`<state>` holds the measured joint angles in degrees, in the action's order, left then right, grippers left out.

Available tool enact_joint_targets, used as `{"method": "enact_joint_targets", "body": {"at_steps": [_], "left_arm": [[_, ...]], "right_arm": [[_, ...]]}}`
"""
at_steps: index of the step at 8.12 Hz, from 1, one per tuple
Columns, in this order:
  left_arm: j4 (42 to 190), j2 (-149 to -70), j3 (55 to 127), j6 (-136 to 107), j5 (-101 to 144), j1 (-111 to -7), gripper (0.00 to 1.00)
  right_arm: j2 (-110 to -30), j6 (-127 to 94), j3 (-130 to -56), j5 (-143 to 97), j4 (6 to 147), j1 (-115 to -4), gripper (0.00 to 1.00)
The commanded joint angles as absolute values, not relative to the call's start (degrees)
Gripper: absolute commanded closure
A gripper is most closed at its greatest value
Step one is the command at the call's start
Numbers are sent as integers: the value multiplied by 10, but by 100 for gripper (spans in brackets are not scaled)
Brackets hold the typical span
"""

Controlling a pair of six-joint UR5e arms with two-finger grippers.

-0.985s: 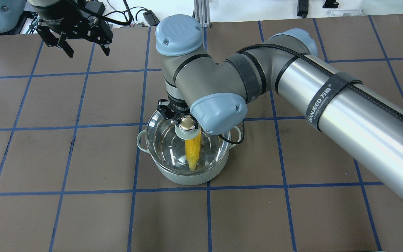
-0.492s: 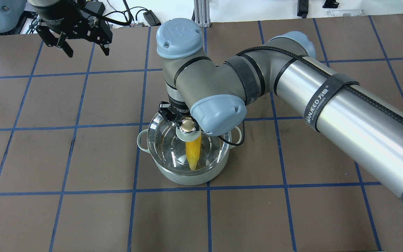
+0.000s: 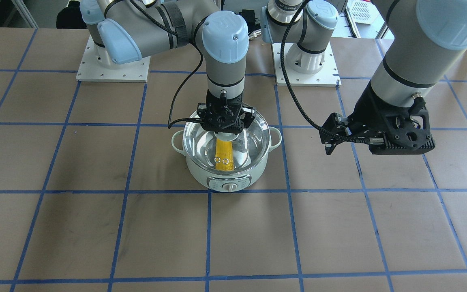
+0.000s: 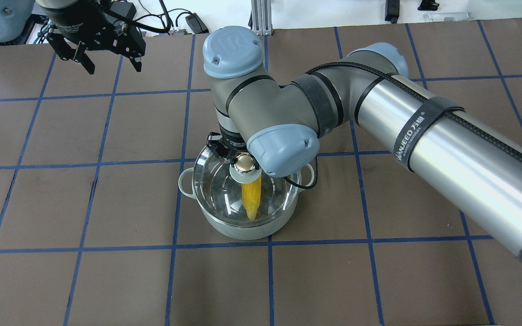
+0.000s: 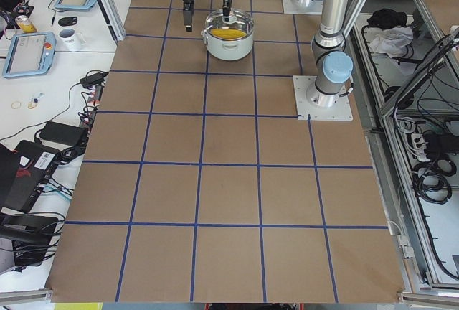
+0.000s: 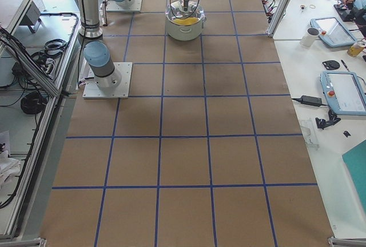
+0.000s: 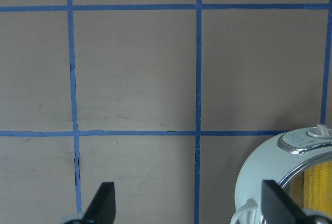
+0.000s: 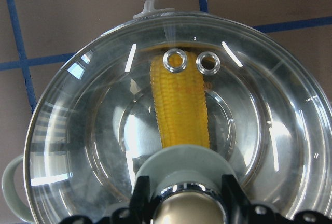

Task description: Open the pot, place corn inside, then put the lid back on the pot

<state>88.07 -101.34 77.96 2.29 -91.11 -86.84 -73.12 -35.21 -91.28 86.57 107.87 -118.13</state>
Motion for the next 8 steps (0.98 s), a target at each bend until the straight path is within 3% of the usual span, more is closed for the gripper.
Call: {"method": "enact_joint_targets", "body": {"at_steps": [1, 2, 4, 8], "left_arm": [[881, -1013, 780, 23, -911, -868, 0], [880, -1013, 780, 23, -909, -868, 0], [880, -1014, 780, 23, -908, -868, 0], [879, -1013, 780, 23, -908, -868, 0]], "right_arm": [[-731, -354, -913, 863, 1079, -1181, 9], [-731, -349, -913, 866, 1078, -1181, 0], [-745, -236, -901, 880, 1081, -1163, 0], [-870, 12, -897, 883, 984, -974, 0]]}}
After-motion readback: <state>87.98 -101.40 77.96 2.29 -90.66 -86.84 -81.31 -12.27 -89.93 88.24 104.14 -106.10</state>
